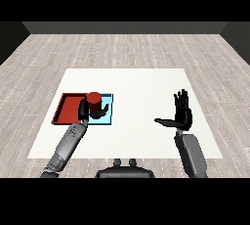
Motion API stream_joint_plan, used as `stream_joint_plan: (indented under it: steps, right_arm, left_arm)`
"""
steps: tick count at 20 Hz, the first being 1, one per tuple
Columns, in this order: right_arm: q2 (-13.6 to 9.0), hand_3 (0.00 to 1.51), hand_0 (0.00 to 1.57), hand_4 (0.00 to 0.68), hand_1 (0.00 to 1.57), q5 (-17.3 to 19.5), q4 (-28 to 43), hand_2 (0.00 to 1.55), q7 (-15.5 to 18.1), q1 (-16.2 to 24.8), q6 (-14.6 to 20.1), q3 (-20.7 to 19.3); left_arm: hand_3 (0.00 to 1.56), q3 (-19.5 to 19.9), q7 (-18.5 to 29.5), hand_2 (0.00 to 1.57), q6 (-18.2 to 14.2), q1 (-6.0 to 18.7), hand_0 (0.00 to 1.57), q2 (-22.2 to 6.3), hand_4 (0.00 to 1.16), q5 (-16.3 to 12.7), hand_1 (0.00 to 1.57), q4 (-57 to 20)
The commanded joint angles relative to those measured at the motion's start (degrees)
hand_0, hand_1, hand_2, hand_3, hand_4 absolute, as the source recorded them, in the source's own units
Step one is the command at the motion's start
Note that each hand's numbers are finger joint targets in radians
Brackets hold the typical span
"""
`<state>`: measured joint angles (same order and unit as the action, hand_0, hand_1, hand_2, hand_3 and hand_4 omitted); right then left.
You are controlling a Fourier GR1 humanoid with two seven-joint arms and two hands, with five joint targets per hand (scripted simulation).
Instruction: Pick the red can and put it in the red box
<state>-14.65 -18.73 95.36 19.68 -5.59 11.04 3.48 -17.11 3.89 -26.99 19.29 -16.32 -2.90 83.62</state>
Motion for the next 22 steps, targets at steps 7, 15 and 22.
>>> stream_joint_plan:
  steps: [7,15,22]
  right_arm:
    - [0.54,0.00,0.00,0.000,0.00,0.38,-9.54,0.00,4.89,3.73,-4.00,-2.10]
    - [2.58,0.00,0.00,0.000,0.00,3.35,-10.91,0.00,7.54,3.48,-2.93,-0.67]
    - [1.96,0.00,0.00,0.000,0.00,3.38,-9.62,0.00,9.53,4.03,-3.82,-1.94]
  left_arm:
    - [1.42,9.86,-3.66,1.51,4.52,12.02,1.57,-8.90,1.10,3.96,1.57,-17.83]
    - [1.49,16.39,4.25,1.57,5.45,11.94,1.57,-9.95,1.09,3.74,1.57,-42.54]
    - [1.43,17.52,2.91,1.44,2.72,18.17,1.39,-11.09,1.05,8.08,1.39,-62.93]
